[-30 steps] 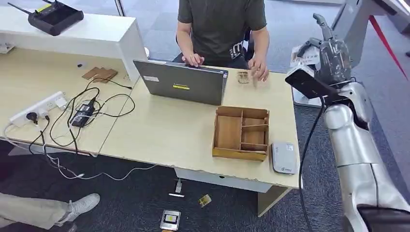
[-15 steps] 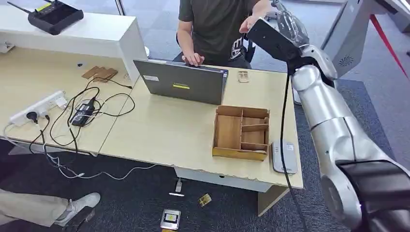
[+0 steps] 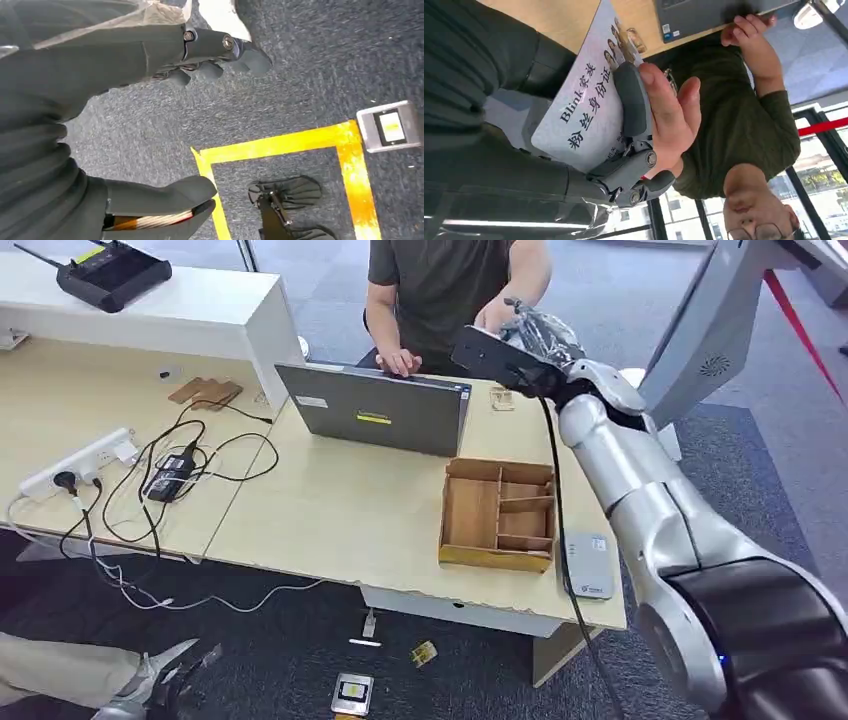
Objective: Pass the card to the sensor for recognition and then transmit it.
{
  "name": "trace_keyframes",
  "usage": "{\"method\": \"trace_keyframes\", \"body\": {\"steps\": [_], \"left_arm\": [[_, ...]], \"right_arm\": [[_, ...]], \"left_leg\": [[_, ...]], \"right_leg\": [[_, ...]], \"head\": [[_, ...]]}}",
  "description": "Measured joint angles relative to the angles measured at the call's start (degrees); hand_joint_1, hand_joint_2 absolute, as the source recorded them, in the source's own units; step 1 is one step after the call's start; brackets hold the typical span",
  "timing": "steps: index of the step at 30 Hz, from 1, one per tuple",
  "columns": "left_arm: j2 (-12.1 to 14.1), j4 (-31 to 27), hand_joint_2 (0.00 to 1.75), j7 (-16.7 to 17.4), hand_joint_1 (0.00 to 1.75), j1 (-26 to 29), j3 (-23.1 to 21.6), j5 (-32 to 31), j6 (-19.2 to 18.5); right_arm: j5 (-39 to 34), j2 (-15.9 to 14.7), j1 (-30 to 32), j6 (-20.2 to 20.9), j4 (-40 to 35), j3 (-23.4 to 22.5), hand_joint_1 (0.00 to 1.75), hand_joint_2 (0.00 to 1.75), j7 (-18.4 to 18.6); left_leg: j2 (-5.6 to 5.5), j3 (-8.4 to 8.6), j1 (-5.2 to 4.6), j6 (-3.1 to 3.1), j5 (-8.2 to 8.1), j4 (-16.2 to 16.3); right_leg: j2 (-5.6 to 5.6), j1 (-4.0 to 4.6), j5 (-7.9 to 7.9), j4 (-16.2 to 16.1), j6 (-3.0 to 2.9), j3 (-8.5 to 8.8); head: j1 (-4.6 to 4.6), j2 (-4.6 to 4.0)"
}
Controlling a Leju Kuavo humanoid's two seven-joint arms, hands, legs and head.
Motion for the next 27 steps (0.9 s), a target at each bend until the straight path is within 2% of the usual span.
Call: {"method": "trace_keyframes", "body": {"steps": [3,5,6,7,20,24,27], "left_arm": [[-0.3,0.0,1.75,0.0,0.0,-0.6,-0.5,-0.6,-0.1],[-0.5,0.0,1.75,0.0,0.0,-0.8,-0.8,-0.7,-0.1],[-0.5,0.0,1.75,0.0,0.0,-0.8,-0.9,-0.7,-0.1],[-0.6,0.0,1.75,0.1,0.0,-0.8,-1.0,-0.7,-0.1],[-0.7,0.0,1.75,-0.2,0.0,-0.7,-1.6,-0.6,0.6],[-0.8,0.0,1.75,-0.2,0.0,-0.6,-1.6,-0.3,1.0],[-0.8,0.0,1.75,-0.7,0.0,-0.3,-1.6,0.0,1.3]], "right_arm": [[1.4,0.2,0.0,-0.1,1.0,0.9,1.75,1.75,0.9],[1.8,0.2,0.0,-0.2,1.6,1.5,0.42,1.75,1.6],[1.9,0.2,0.0,-0.2,1.7,1.7,0.05,1.75,1.8],[2.0,0.2,0.0,-0.2,2.0,1.8,0.0,1.75,2.1],[2.2,0.4,0.1,-0.7,3.8,3.1,0.0,1.75,5.0],[0.0,0.3,0.2,-4.0,4.0,3.1,0.0,1.75,4.8],[-3.8,-0.1,-0.2,-8.8,4.1,2.6,0.0,1.75,0.6]], "left_leg": [[0.01,0.0,0.0,0.0,0.0,0.0],[0.02,0.01,0.0,0.0,0.0,0.0],[0.03,0.02,0.0,0.0,0.0,0.0],[0.04,0.02,0.0,0.0,0.0,0.0],[0.05,0.02,0.01,0.0,0.0,0.0],[0.05,0.01,0.0,0.0,0.0,0.0],[0.05,0.01,0.0,0.0,0.0,0.0]], "right_leg": [[0.0,0.0,0.0,0.0,0.0,0.01],[0.01,0.0,0.01,0.0,-0.01,0.0],[0.03,0.0,0.01,0.0,-0.01,0.0],[0.04,0.0,0.02,0.0,-0.03,0.0],[0.04,0.01,0.03,0.0,-0.03,0.0],[0.04,0.01,0.03,0.0,-0.03,0.0],[0.04,0.0,0.03,0.0,-0.03,0.0]], "head": [[0.02,0.0],[0.02,0.0],[0.02,0.0],[0.0,0.0],[0.0,0.0],[0.02,0.0],[0.02,0.0]]}}
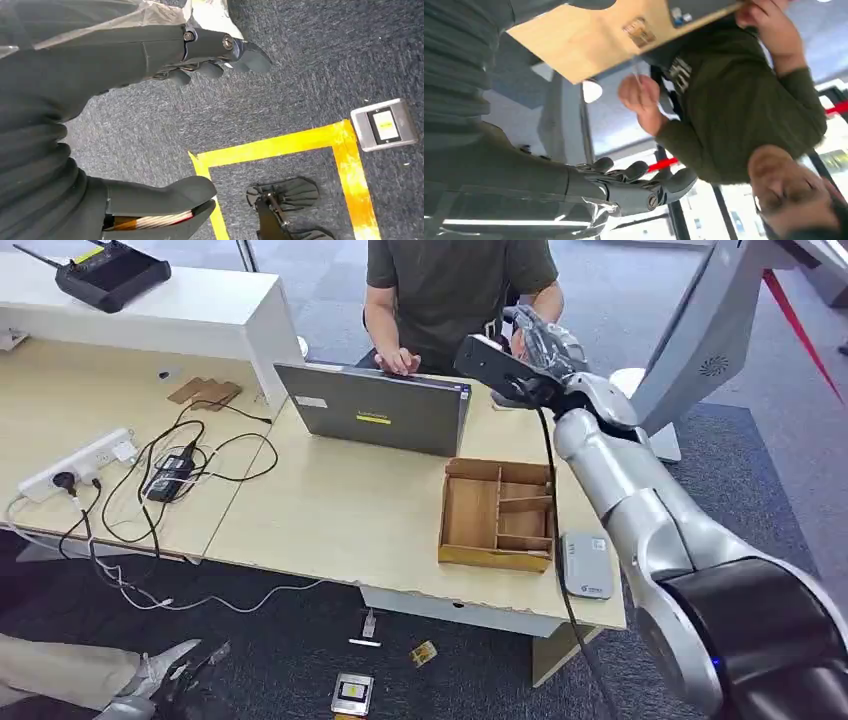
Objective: Pass the card to the sensor for recognition and then transmit it.
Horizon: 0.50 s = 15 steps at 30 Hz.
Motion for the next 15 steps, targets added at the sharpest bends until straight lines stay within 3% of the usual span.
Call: {"method": "trace_keyframes", "body": {"steps": [4,8,11,15], "left_arm": [[0.0,0.0,1.75,-1.4,0.0,1.3,0.1,0.9,0.3],[0.3,0.0,1.75,-3.7,0.0,3.4,0.5,1.9,0.4],[0.7,0.0,1.75,-4.8,0.0,5.0,0.9,2.6,0.5],[1.2,0.0,1.75,-6.5,0.0,7.0,1.8,3.3,0.6]], "right_arm": [[-5.0,-1.0,-1.5,-4.0,-0.4,-1.9,0.0,1.75,-8.4],[-8.6,-2.7,-1.7,-3.8,-2.3,-4.0,0.0,1.75,-15.5],[-9.0,-4.4,-0.3,-1.8,-4.8,-4.8,0.0,1.75,-17.8],[-9.3,-7.9,5.2,2.7,-12.6,-5.0,0.0,1.75,-16.7]], "left_leg": [[0.01,0.0,0.0,0.0,0.0,0.0],[0.01,0.02,0.0,0.0,-0.01,0.0],[-0.01,0.03,0.01,0.0,-0.01,0.0],[0.01,0.09,0.02,0.0,-0.01,0.0]], "right_leg": [[0.01,0.0,0.0,0.0,0.0,0.0],[0.01,0.0,-0.01,0.0,0.0,0.0],[0.01,0.01,-0.01,0.0,0.0,0.02],[0.01,0.01,0.0,-0.1,0.0,0.06]], "head": [[-0.02,0.0],[-0.04,0.0],[0.0,0.0],[0.0,0.0]]}}
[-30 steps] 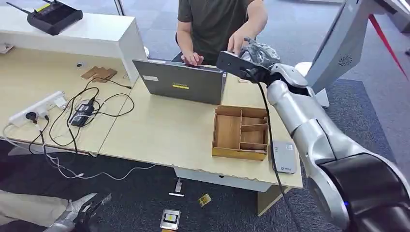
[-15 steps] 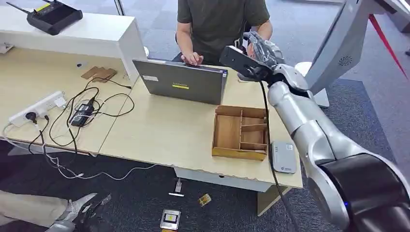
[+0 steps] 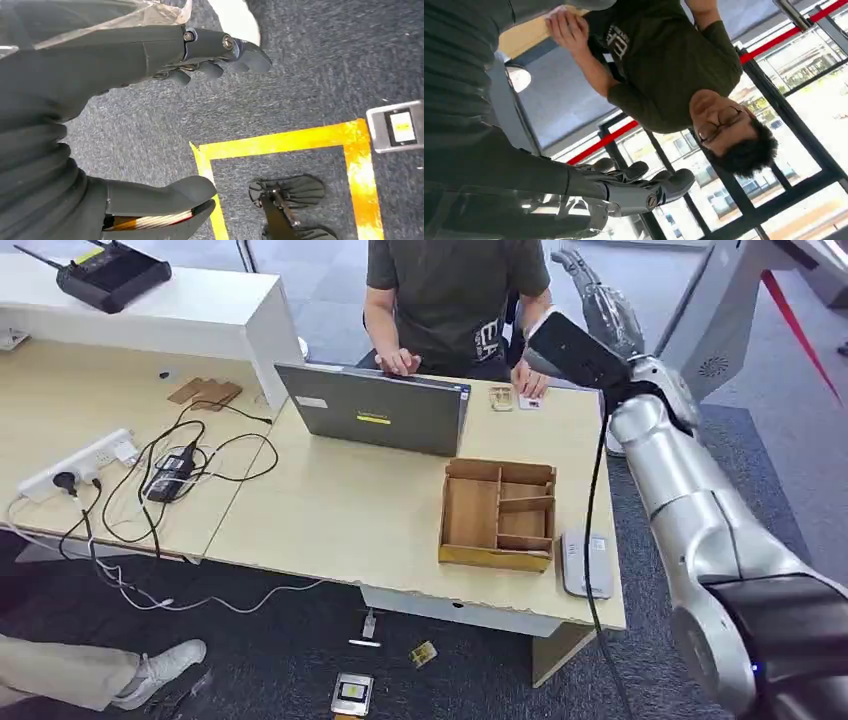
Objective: Pass the card to the sensor for recognition and then transmit it.
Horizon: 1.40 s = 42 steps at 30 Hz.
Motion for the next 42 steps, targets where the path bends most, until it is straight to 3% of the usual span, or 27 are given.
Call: {"method": "trace_keyframes", "body": {"steps": [4,14,22,24,26,28,42], "left_arm": [[0.4,0.0,1.75,-0.9,0.0,1.8,0.8,0.8,0.1],[1.1,0.2,1.75,-1.9,0.0,5.4,2.9,2.6,0.8],[1.1,0.2,1.75,-1.9,0.0,5.7,3.0,2.6,0.8],[1.2,0.2,1.75,-1.9,0.0,6.0,3.3,2.7,0.9],[1.4,0.3,1.75,-1.0,0.0,6.9,3.8,2.9,1.0],[1.6,0.5,1.75,0.6,0.0,6.8,4.4,3.7,1.0],[1.7,0.5,1.75,1.9,0.0,6.8,4.7,4.3,1.2]], "right_arm": [[0.5,-4.3,9.0,4.1,-11.5,0.0,0.0,1.75,4.4],[3.9,-12.1,29.2,4.4,-36.7,-1.4,0.0,1.75,9.9],[4.0,-12.7,30.5,4.4,-39.0,-1.7,0.0,1.75,10.2],[4.4,-14.1,32.9,4.3,-43.1,-2.4,0.0,1.75,10.8],[5.4,-17.3,42.4,3.9,-53.2,-5.5,0.0,1.75,12.5],[8.7,-17.9,49.7,4.1,-59.1,-6.0,0.0,1.75,12.6],[14.5,-16.9,56.0,3.3,-61.0,-3.5,0.0,1.75,10.9]], "left_leg": [[-0.03,0.04,0.01,0.02,-0.02,0.0],[-0.02,0.01,0.02,0.03,-0.1,0.0],[-0.01,0.0,0.02,0.03,-0.1,0.0],[-0.01,0.02,0.02,0.03,-0.1,0.0],[-0.06,0.01,0.03,0.04,-0.12,0.0],[-0.02,0.01,0.02,0.03,-0.17,0.0],[-0.03,0.0,0.03,0.01,-0.16,-0.1]], "right_leg": [[-0.01,0.01,0.0,0.0,0.0,0.08],[0.03,0.02,-0.04,0.0,-0.03,0.02],[0.03,0.02,-0.04,0.0,-0.04,0.0],[0.03,0.02,-0.05,0.0,-0.04,0.0],[-0.02,0.02,-0.1,-0.1,0.02,0.09],[0.04,0.02,-0.1,-0.1,0.01,0.07],[0.04,0.03,-0.11,0.0,0.0,0.07]], "head": [[0.0,0.0],[-0.02,0.0],[0.0,0.0],[-0.02,0.0],[0.0,0.0],[0.0,0.0],[0.0,0.0]]}}
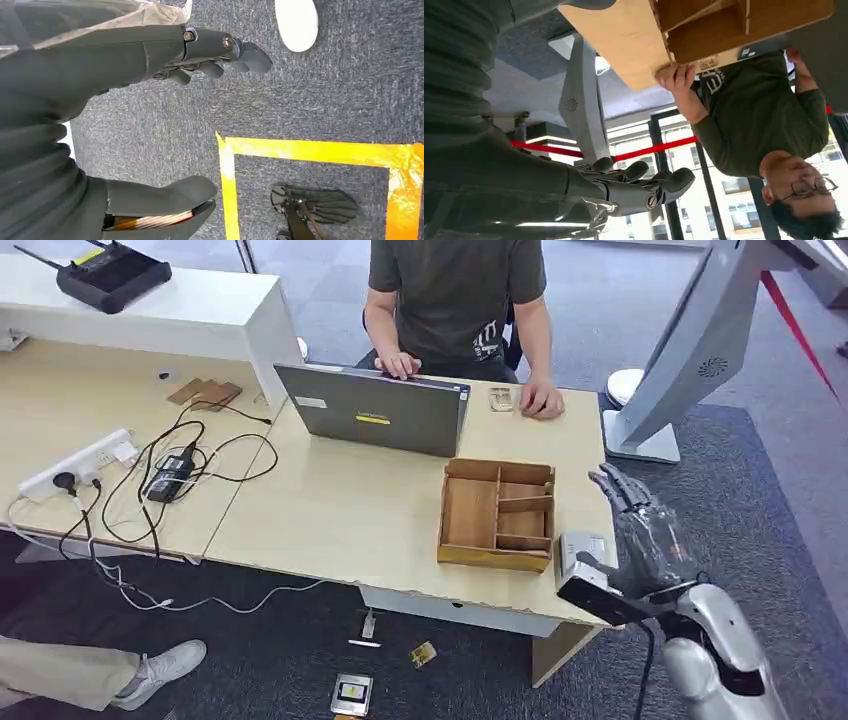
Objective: Pass the card to the sensor for recognition and then transmit it.
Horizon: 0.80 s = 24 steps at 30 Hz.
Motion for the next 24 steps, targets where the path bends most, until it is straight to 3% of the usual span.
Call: {"method": "trace_keyframes", "body": {"steps": [24], "left_arm": [[0.0,0.0,1.75,0.0,0.0,0.0,0.0,-0.1,0.0]], "right_arm": [[3.1,4.6,-2.8,-5.3,12.4,6.6,0.0,1.75,-2.0]], "left_leg": [[0.0,-0.02,0.0,-0.01,0.01,0.0]], "right_leg": [[0.0,0.0,-0.02,0.0,-0.03,-0.01]], "head": [[-0.02,0.0]]}}
